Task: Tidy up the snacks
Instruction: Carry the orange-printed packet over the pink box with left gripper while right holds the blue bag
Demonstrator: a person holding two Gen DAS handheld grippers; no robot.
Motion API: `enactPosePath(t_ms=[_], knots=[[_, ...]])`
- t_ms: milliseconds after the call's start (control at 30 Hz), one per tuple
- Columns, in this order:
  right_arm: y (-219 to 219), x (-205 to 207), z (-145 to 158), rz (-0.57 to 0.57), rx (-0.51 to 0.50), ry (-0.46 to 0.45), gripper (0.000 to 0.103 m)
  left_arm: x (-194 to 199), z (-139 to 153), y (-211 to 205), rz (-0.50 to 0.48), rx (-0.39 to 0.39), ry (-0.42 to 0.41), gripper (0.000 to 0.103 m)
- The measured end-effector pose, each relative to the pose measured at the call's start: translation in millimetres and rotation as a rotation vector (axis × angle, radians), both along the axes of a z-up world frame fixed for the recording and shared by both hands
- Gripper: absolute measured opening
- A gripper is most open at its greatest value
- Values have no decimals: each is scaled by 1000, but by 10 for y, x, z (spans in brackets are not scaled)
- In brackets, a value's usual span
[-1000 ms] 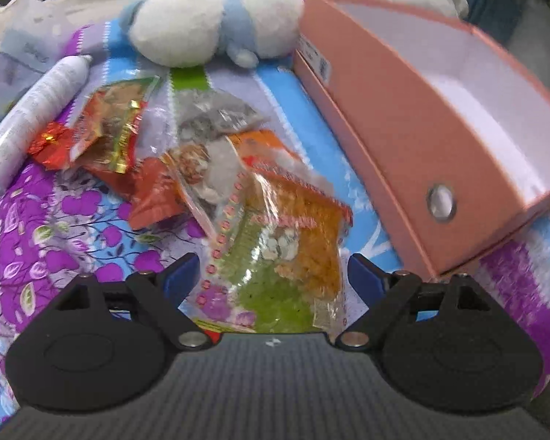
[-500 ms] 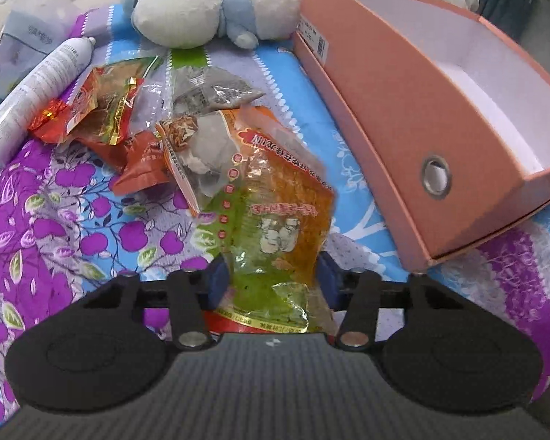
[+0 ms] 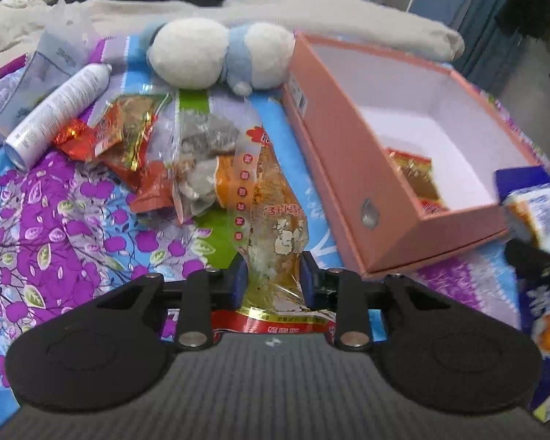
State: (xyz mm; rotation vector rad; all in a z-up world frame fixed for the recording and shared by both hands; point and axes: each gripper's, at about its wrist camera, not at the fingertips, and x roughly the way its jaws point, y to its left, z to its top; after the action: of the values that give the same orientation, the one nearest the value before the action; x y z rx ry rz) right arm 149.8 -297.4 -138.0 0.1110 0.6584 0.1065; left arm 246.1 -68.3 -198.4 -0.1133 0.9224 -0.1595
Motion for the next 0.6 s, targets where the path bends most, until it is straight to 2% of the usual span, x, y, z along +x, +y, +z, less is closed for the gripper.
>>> enactPosePath(t_ms=[333,600], knots=[[22,69,171,7,-8,-50,68,-5,539,-87,-24,-65,-88,34],[-185,344,405,-26,-24,-102,68,267,979,-393,-79,-100,-175,34]])
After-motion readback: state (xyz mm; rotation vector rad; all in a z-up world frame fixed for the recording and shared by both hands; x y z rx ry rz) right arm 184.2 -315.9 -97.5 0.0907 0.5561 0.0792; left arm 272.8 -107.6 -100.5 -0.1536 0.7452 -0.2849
